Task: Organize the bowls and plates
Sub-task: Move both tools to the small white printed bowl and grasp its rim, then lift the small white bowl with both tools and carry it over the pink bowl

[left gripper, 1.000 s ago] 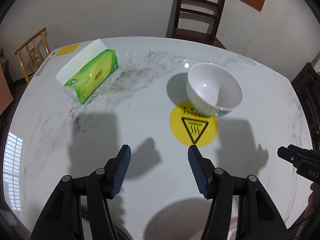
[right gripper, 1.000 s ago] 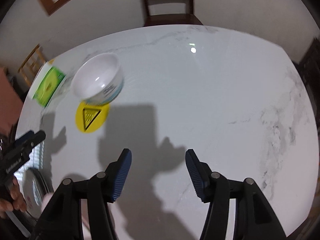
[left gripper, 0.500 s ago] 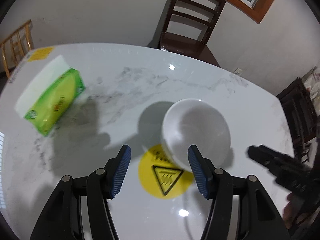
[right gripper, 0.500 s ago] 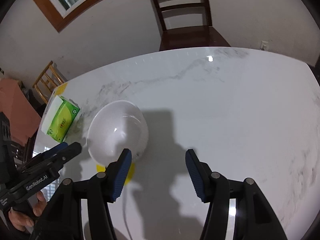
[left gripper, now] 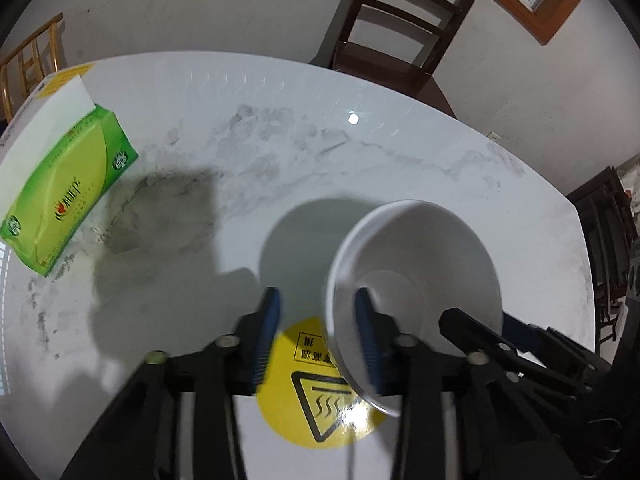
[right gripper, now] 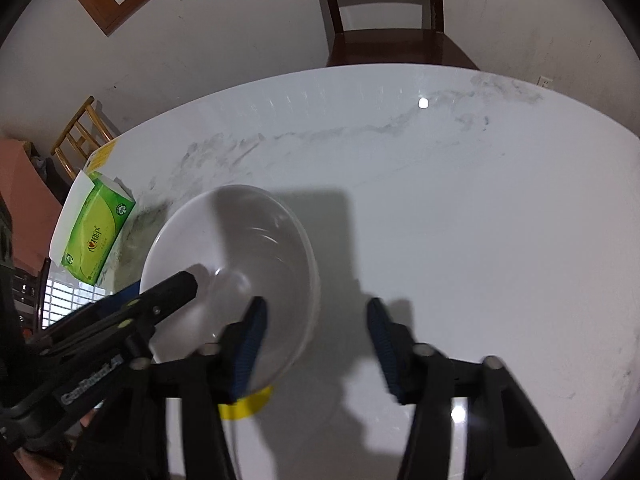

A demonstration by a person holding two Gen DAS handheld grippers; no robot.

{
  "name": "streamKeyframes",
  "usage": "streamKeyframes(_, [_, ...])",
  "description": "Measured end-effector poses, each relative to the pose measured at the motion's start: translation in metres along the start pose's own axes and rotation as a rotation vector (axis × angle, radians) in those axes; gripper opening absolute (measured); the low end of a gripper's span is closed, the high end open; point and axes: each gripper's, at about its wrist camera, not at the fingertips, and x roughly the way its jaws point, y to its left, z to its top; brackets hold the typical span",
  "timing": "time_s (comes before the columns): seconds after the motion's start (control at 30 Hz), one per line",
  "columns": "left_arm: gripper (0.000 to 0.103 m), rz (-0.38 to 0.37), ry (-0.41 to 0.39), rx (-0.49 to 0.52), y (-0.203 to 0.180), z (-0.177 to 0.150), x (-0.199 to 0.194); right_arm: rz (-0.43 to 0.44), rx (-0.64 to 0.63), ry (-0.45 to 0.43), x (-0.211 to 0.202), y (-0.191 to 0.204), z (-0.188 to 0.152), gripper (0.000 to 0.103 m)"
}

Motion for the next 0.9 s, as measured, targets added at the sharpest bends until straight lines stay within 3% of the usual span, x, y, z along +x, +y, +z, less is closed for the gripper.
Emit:
streamKeyframes(0.2, [0.011,-0.036,-0.003,0.012,-0.003,-0.005,0.003,0.059,0.034,0.002,0.004,-0.002,-0.001,0.02])
streamKeyframes(0.63, [0.011,-0.041,0.045,0.042,-0.011,-0.035,-0.026,0.053,0.05,0.028,-0.023,-0.006,-0.032,0.018])
streamKeyframes(0.9, [0.011,-0.039,0.002,0.077,-0.025,-0.064,-0.078,0.066,0.042,0.01,-0.074,-0.002,-0.06,0.018])
